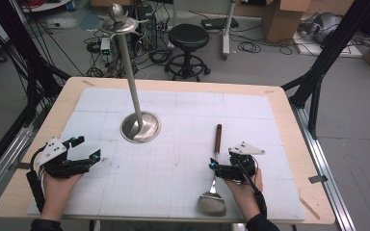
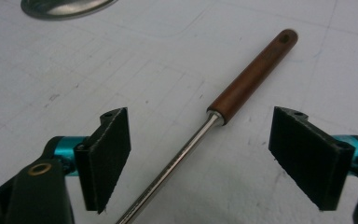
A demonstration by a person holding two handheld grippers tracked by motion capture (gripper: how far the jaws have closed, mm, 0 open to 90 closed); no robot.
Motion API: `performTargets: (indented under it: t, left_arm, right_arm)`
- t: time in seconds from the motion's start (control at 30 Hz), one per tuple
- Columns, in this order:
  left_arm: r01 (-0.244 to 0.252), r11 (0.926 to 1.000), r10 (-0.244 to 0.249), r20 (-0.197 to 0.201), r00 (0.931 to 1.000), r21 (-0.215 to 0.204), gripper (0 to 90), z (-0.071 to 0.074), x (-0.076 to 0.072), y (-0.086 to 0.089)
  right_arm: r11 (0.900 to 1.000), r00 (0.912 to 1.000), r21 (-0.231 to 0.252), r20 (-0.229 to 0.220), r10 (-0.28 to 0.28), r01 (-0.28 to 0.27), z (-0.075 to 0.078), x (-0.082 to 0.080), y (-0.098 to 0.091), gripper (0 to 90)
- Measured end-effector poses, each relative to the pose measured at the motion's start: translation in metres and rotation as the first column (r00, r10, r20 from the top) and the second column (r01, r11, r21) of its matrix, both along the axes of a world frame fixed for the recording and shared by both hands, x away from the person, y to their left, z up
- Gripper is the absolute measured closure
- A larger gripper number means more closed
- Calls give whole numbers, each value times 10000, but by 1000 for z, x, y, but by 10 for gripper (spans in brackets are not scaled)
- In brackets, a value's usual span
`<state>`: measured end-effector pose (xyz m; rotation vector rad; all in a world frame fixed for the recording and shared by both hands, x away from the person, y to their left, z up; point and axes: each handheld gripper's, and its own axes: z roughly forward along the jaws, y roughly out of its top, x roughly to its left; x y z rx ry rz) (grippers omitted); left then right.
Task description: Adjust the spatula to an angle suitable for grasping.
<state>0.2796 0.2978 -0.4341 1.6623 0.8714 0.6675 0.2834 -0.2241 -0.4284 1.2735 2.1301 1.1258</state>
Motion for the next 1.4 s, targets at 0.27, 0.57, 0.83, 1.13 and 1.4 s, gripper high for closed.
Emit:
performTargets:
  t: [0.27,0.57,0.83,1.13,1.4]
  left_arm:
    - [0,10000,0,6,10000,-29,173,0,0,0]
    - [-42,10000,42,66,10000,-58,173,0,0,0]
    - [-38,10000,38,54,10000,-19,173,0,0,-1]
    - [-9,10000,9,51,10000,44,173,0,0,-2]
    - [-24,10000,23,31,10000,51,174,0,0,-3]
  right_arm:
    - [9980,9969,-625,-783,-24,-25,-7,0,11,322]
    - [9945,9901,-1031,-1400,45,-190,-13,1,17,495]
    - [9948,9897,-1016,-1429,-60,-86,-12,1,17,569]
    - [9933,9881,-1153,-1536,-63,-116,-9,4,19,612]
    - [9931,9867,-1163,-1624,-82,-109,-5,7,19,659]
